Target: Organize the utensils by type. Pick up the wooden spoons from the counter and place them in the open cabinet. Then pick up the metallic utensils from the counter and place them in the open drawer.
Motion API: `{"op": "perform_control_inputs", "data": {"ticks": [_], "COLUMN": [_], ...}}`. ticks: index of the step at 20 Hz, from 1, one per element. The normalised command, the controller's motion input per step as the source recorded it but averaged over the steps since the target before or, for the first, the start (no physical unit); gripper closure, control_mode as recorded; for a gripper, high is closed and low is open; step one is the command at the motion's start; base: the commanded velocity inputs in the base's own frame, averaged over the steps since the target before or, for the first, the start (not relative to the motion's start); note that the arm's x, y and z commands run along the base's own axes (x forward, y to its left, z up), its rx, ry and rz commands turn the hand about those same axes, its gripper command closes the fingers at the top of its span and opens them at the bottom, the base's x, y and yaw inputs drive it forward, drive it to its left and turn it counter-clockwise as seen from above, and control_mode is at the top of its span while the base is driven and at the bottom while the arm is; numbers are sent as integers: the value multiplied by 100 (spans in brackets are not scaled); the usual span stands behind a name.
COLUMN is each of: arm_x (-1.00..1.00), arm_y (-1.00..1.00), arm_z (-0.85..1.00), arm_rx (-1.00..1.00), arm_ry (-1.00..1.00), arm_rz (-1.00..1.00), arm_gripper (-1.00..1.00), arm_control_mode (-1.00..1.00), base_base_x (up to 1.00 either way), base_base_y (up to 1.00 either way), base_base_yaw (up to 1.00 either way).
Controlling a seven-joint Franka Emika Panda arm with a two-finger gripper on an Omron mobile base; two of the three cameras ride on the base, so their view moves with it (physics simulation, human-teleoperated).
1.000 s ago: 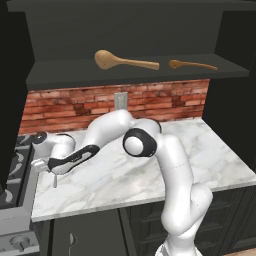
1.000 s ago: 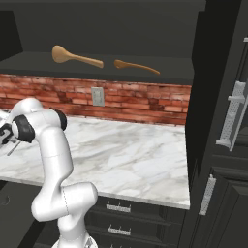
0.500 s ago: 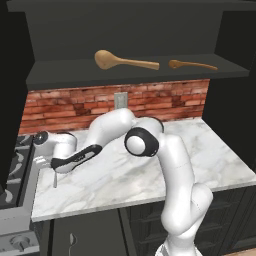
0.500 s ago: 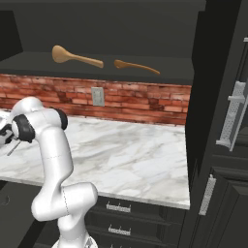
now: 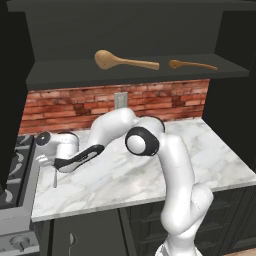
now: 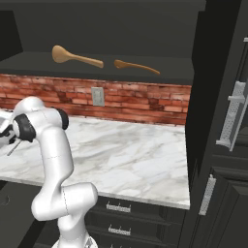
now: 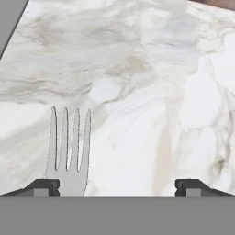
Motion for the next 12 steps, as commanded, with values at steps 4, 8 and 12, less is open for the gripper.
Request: {"op": "perform_control_inputs", "data": {"ticks": [4,8,12], "arm_x": [13,8,10], "arm_y": [-1,1,9], "arm_z": [0,0,0], "arm_rx": [0,0,0], "arm_ry": [0,0,0], "arm_rz": [0,0,0], "arm_gripper": [-100,-100,-100], "arm_control_mode": [-100,-100,-100], "base_base_x": [0,0,0], "base_base_y": [0,0,0], "base_base_yaw": [0,0,0]}}
